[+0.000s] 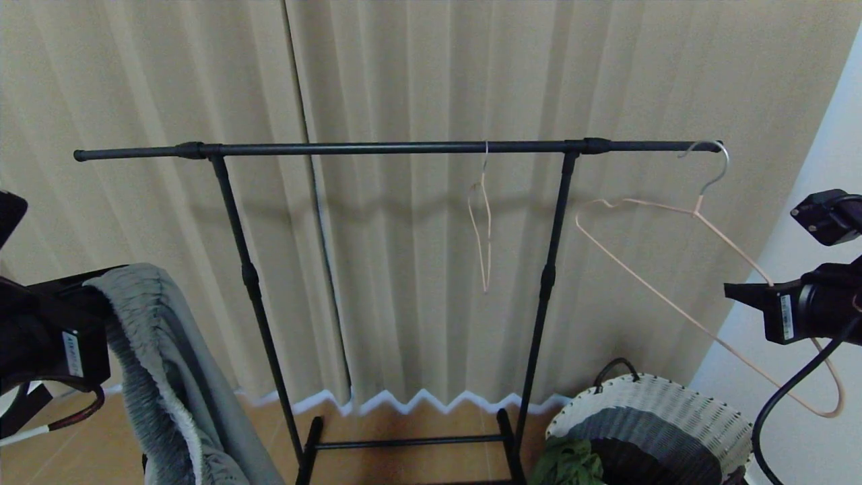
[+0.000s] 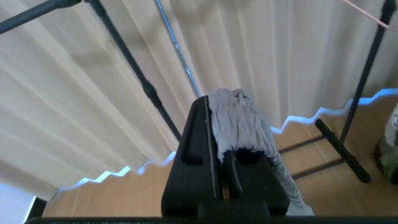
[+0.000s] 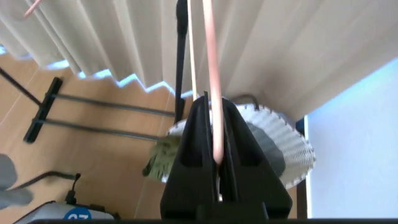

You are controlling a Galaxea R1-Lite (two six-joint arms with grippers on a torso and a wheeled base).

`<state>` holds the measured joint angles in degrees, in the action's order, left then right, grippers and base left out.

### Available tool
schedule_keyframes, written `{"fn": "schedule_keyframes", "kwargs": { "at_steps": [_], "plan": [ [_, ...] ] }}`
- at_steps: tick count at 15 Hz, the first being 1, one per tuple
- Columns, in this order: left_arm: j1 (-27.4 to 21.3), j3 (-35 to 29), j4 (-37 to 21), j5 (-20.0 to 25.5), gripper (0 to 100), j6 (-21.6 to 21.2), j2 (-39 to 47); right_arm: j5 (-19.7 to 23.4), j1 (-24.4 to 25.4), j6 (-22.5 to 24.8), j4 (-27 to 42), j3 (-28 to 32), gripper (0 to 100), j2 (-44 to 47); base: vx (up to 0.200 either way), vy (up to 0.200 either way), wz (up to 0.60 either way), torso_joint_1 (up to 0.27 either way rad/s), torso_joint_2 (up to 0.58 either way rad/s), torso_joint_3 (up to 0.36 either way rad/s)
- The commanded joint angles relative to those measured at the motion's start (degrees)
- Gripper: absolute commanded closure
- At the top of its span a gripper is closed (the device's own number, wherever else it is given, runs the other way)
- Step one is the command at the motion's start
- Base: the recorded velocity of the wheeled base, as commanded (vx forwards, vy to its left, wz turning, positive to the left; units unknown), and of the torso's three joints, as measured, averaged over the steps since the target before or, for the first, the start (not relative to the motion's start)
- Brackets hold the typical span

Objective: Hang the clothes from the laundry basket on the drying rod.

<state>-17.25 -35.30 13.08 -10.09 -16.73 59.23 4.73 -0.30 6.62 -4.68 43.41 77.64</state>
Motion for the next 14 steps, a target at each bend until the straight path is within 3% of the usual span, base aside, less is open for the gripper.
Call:
{"fn": "schedule_keyframes", "kwargs": {
  "at_steps": [1, 10, 14],
  "plan": [
    [-0.1, 0.1, 0.0, -0.1, 100, -0.1, 0.4, 0.0, -0.3, 0.1, -0.1, -2.3, 100, -2.5, 0.000, 0.000, 0.00, 0.000, 0.00, 0.000],
    [-0.2, -0.7, 0.0, -0.1, 100, -1.3, 3.7, 0.5, -0.7, 0.1, -0.1, -9.0, 100, -12.6, 0.000, 0.000, 0.00, 0.000, 0.00, 0.000],
    [-0.7, -2.8, 0.0, -0.5, 100, -0.7, 8.0, 3.1, 3.4, 0.0, -0.2, -7.9, 100, -13.9, 0.000, 0.000, 0.00, 0.000, 0.00, 0.000]
  ]
}}
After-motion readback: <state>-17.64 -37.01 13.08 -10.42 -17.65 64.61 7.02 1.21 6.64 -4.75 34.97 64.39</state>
